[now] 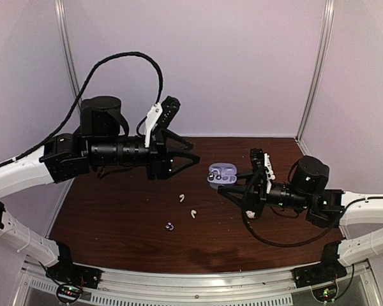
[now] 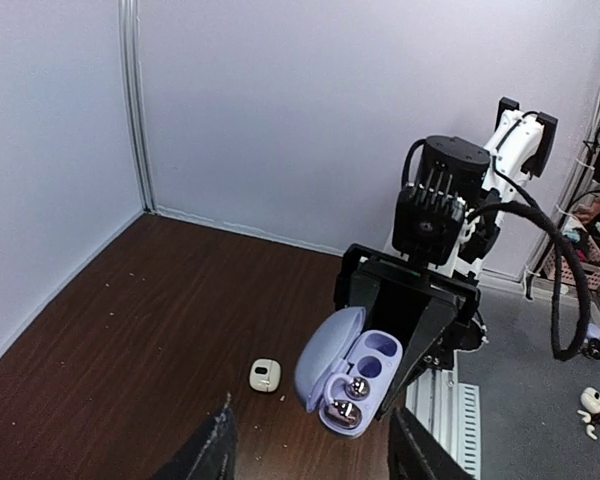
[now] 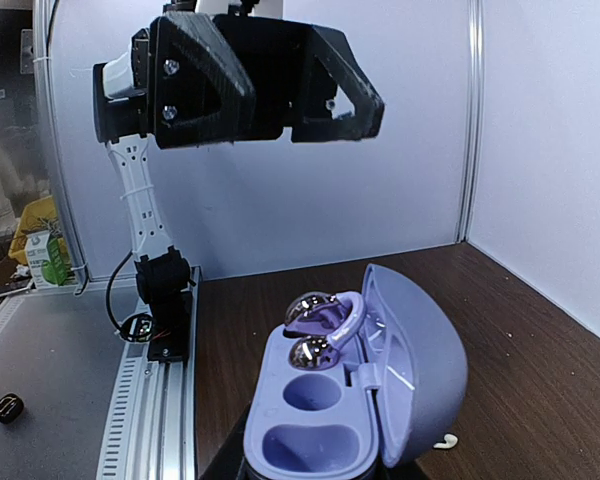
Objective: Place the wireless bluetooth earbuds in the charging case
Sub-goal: Place the left earbud in the left side groove of the charging case, then adjust the left earbud in the left side groove of the charging case.
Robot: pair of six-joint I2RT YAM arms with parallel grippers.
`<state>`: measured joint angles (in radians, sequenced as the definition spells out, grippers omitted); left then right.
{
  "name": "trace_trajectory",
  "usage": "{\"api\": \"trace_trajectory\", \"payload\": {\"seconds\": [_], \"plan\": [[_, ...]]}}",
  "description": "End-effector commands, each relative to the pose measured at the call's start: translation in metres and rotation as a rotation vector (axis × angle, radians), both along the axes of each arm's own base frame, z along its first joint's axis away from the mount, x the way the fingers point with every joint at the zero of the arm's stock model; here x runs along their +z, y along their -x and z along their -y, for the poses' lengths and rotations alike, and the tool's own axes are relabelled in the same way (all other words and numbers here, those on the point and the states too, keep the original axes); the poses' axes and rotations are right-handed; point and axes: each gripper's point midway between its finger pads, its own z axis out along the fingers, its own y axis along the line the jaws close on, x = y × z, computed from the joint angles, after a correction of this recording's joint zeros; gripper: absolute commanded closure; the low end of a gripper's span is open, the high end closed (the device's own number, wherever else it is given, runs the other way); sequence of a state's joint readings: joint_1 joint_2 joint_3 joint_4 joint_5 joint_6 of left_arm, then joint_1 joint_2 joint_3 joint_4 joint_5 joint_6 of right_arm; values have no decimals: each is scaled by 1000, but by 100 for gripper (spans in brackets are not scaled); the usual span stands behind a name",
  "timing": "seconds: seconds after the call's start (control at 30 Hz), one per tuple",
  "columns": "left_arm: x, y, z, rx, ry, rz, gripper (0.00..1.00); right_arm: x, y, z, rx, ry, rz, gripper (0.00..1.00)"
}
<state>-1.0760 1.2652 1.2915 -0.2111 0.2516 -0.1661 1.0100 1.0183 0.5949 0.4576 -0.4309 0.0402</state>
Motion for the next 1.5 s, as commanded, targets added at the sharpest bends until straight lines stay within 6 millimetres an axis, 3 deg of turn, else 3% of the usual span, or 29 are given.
{"api": "trace_trajectory", "payload": {"seconds": [0.0, 0.17, 0.4, 1.23, 1.33, 1.47], "plan": [[-11, 15, 12, -118, 2, -2, 43, 21, 10, -3, 67, -34, 36, 100], [-20, 24, 19, -183, -7, -27, 37, 25, 18, -5, 115, -40, 39, 100], [-25, 26, 23, -206, -1, -49, 36, 28, 22, -6, 143, -46, 34, 100], [-61, 6, 30, -119, -149, -46, 41, 33, 27, -6, 172, -59, 28, 100], [-58, 13, 27, -132, -156, 4, 40, 28, 23, -7, 153, -47, 15, 100], [-36, 15, 18, -117, -101, 43, 39, 21, 21, -8, 149, -28, 2, 100]]}}
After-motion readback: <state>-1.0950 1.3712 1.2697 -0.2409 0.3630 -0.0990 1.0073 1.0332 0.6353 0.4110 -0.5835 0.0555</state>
